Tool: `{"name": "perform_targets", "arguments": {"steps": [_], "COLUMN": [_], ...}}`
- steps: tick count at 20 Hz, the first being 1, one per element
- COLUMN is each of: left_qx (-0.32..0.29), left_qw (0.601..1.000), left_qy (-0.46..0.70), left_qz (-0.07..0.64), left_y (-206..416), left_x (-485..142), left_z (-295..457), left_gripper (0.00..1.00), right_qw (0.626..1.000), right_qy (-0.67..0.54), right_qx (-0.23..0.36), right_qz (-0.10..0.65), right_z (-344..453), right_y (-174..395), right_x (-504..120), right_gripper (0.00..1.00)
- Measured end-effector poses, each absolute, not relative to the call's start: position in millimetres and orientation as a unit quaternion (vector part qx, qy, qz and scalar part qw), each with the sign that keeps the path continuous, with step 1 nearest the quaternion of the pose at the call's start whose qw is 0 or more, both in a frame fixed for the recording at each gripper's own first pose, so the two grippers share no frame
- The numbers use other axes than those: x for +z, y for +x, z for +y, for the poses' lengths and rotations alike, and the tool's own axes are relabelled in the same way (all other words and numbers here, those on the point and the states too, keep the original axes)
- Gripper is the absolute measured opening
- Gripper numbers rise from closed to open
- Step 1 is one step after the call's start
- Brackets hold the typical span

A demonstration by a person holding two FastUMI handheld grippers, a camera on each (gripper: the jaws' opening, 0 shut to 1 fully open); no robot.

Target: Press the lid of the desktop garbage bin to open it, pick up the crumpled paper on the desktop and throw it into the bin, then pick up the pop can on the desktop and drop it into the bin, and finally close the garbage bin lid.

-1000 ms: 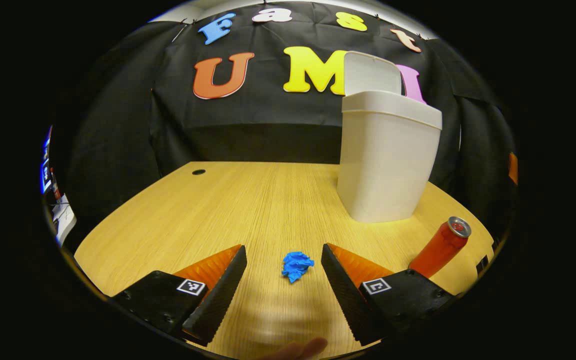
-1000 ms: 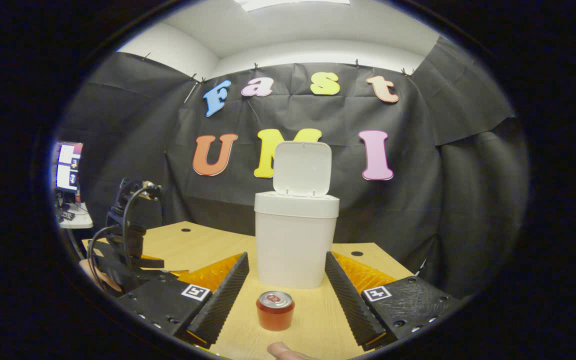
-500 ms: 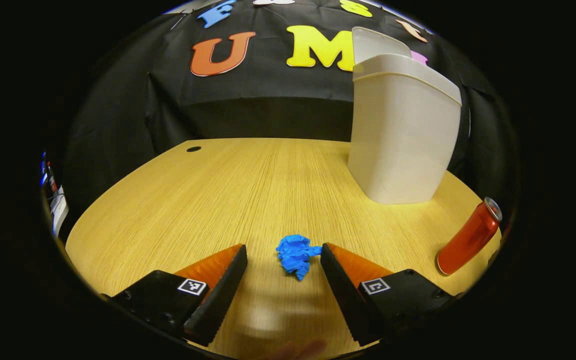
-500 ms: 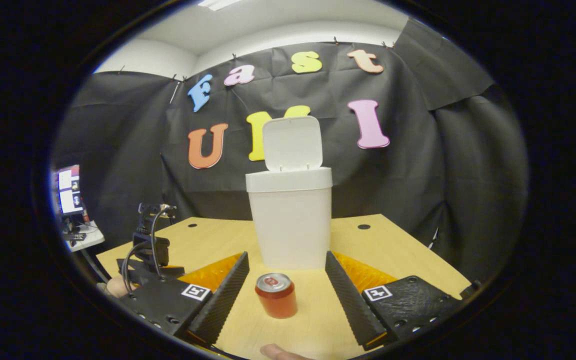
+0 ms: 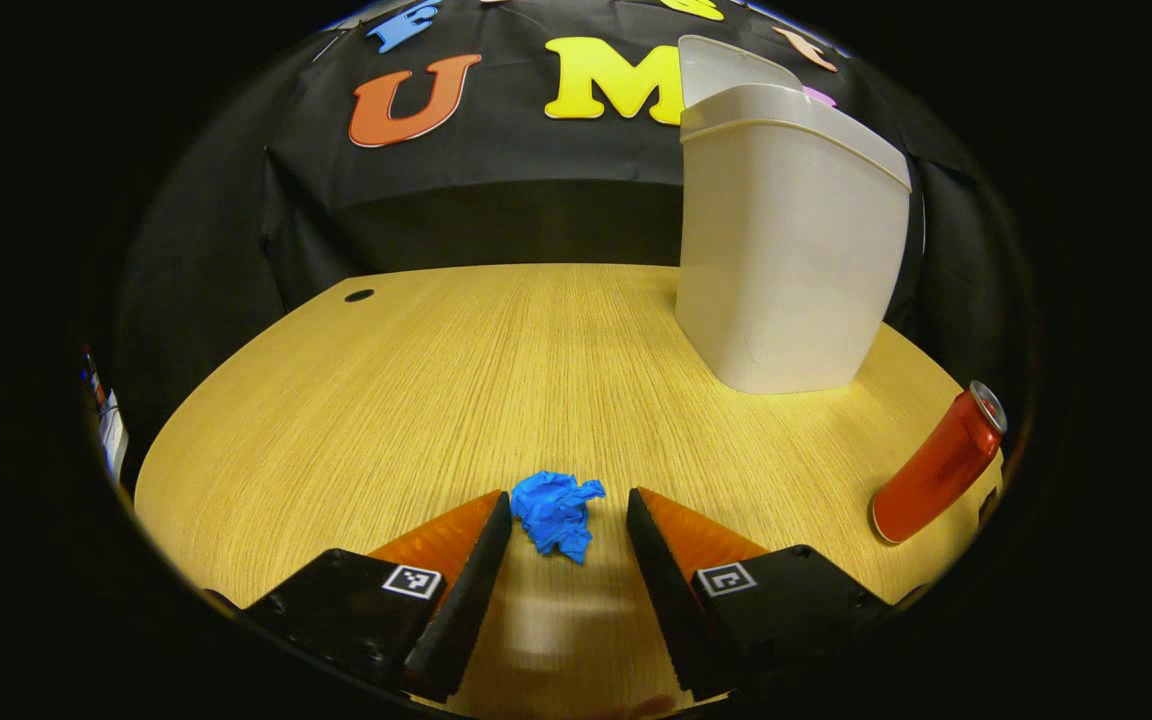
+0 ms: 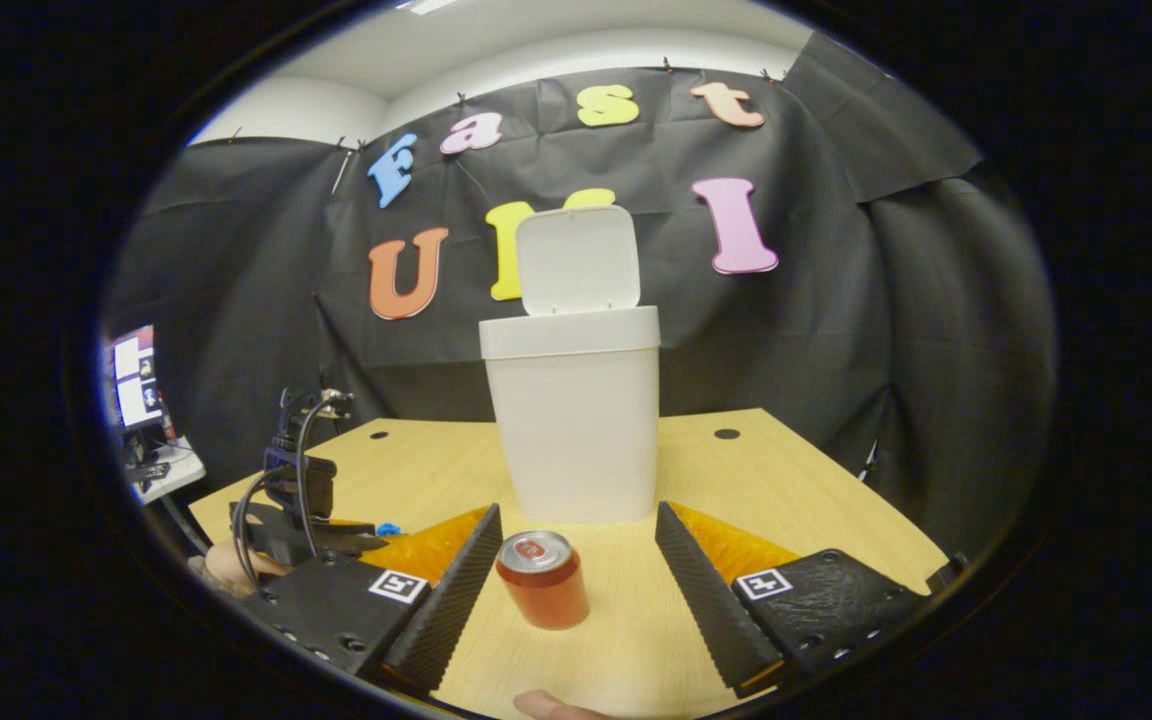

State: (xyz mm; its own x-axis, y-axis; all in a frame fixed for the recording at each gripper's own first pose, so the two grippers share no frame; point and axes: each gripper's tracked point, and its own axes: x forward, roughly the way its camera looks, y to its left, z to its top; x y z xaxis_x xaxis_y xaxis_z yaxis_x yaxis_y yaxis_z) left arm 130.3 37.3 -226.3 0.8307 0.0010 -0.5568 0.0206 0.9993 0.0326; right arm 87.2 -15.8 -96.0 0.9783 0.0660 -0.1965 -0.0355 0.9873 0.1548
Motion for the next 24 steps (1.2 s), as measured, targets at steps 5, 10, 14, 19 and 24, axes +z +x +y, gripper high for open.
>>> {"name": "perform_targets", "arguments": {"steps": [5, 10, 14, 19, 24], "left_qx": [-0.009, 0.000, -0.002, 0.008, 0.007], "left_qw": [0.952, 0.958, 0.965, 0.969, 0.975], "left_qy": [0.020, 0.023, 0.016, 0.011, 0.006], "left_qz": [0.304, 0.287, 0.263, 0.248, 0.223], "left_y": [131.5, 135.6, 133.3, 130.4, 122.2], "left_x": [-228.7, -223.2, -213.5, -207.0, -183.9], "left_z": [37.0, 41.8, 47.6, 63.2, 63.5], "left_gripper": [0.60, 0.50, 0.36, 0.39, 0.35], "right_qw": [0.994, 0.992, 0.992, 0.991, 0.987], "right_qy": [0.060, 0.057, 0.051, 0.038, 0.045], "right_qx": [0.023, 0.036, 0.045, 0.036, 0.033], "right_qz": [0.091, 0.106, 0.111, 0.121, 0.154], "right_z": [-8.5, 4.1, 15.1, 19.7, 26.5], "right_y": [88.0, 90.5, 80.8, 81.8, 86.1], "right_x": [-98.0, -111.3, -113.7, -132.2, -157.4], "right_gripper": [0.95, 0.96, 0.93, 0.96, 0.96]}}
